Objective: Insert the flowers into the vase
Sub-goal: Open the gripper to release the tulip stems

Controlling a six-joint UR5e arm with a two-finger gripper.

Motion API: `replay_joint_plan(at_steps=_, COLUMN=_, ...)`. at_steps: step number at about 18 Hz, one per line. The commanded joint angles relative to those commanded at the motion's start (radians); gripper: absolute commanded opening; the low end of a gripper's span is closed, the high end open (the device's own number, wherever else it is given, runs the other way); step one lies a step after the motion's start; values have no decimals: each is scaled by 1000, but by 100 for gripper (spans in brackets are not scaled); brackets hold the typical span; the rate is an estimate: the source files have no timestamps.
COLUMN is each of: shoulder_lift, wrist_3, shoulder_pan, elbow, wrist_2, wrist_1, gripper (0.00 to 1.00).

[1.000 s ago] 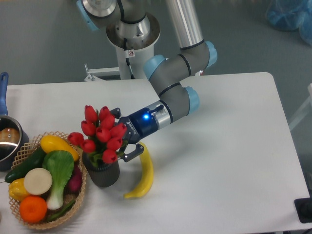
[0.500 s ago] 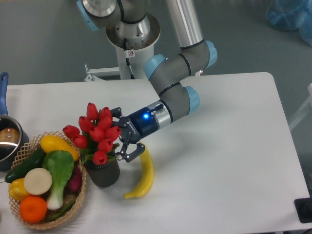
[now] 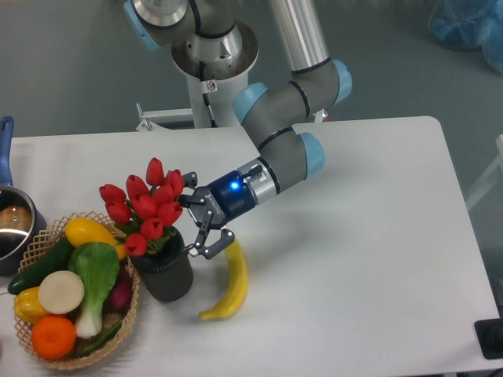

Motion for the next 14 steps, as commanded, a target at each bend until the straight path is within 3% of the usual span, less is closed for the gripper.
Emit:
replay_joint_plan(at_steps=7, shoulder_lift=57, wrist_3=-1, shoulder_pan=21, elbow=-31, wrist_2=80, wrist_1=-2, gripper=100)
replay_joint_plan(at_steps=9, shoulder_lift=106, wrist_3=-9, shoulder_pan=35, elbow=-40, wrist_2=110, wrist_1=-2, gripper=100)
replay_joint_plan(at_steps=14, shoulder_lift=273, wrist_3=-11, shoulder_pan=141, elbow=-61, wrist_2=391, wrist_1=-5, gripper=100)
